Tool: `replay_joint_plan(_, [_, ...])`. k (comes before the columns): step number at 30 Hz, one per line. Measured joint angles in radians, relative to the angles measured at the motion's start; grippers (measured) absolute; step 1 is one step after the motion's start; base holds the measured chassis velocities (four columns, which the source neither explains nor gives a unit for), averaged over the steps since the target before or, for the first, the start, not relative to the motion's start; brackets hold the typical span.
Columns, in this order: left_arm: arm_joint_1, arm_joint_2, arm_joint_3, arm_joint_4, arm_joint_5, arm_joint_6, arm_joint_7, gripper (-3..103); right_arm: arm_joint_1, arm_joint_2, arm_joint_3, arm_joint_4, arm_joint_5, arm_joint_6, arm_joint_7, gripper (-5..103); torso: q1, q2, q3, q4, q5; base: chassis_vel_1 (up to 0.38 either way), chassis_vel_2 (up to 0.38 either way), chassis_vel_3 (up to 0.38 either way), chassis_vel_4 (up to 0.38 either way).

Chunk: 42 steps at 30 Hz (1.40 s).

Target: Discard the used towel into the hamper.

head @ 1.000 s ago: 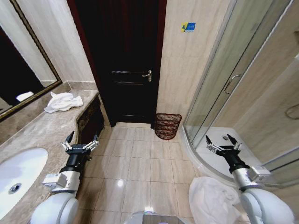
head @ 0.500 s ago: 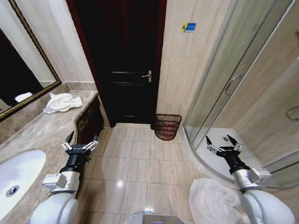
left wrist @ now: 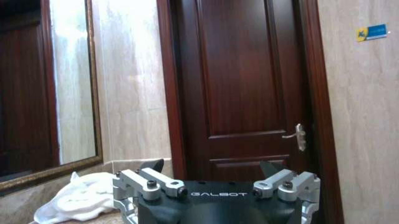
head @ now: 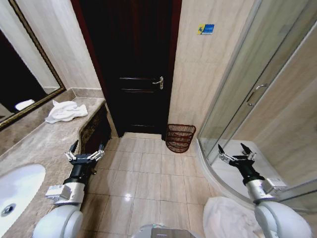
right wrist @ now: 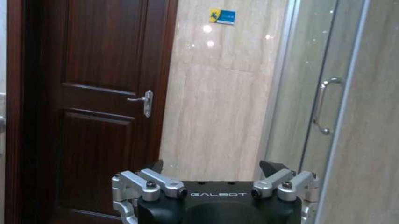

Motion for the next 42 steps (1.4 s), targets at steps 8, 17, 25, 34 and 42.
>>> replay_joint_plan(8, [-0.001, -0.002, 0.000, 0.006, 0.002, -0.005, 0.001, 100, 0.000, 0.001, -0.001, -0.004, -0.001, 0.000, 0.000, 100, 0.000, 0.000, 0.000, 0.0001, -0.0001, -0.023, 0.112, 0.103, -0.032])
replay_joint_plan(17, [0.001, -0.005, 0.000, 0.013, 0.006, -0.013, 0.003, 100, 0.002, 0.003, -0.003, -0.007, -0.003, -0.001, -0.001, 100, 0.000, 0.000, 0.000, 0.0001, 0.0000, -0.031, 0.097, 0.104, -0.035])
replay_joint_plan(25, [0.001, -0.005, 0.000, 0.019, 0.006, -0.016, 0.004, 100, 0.003, 0.005, -0.009, -0.008, -0.009, -0.001, -0.002, 100, 0.000, 0.000, 0.000, 0.0000, -0.0001, -0.013, 0.101, 0.097, -0.020])
replay_joint_plan(34, [0.001, -0.004, -0.001, 0.024, 0.006, -0.021, 0.006, 100, 0.006, 0.007, -0.015, -0.008, -0.015, -0.003, -0.002, 100, 0.000, 0.000, 0.000, 0.0000, -0.0001, -0.012, 0.110, 0.113, -0.015])
replay_joint_plan(42, [-0.002, -0.004, -0.001, 0.028, 0.006, -0.022, 0.007, 100, 0.009, 0.005, -0.015, -0.007, -0.017, -0.005, -0.003, 100, 0.000, 0.000, 0.000, 0.0000, 0.0000, -0.015, 0.115, 0.133, -0.021])
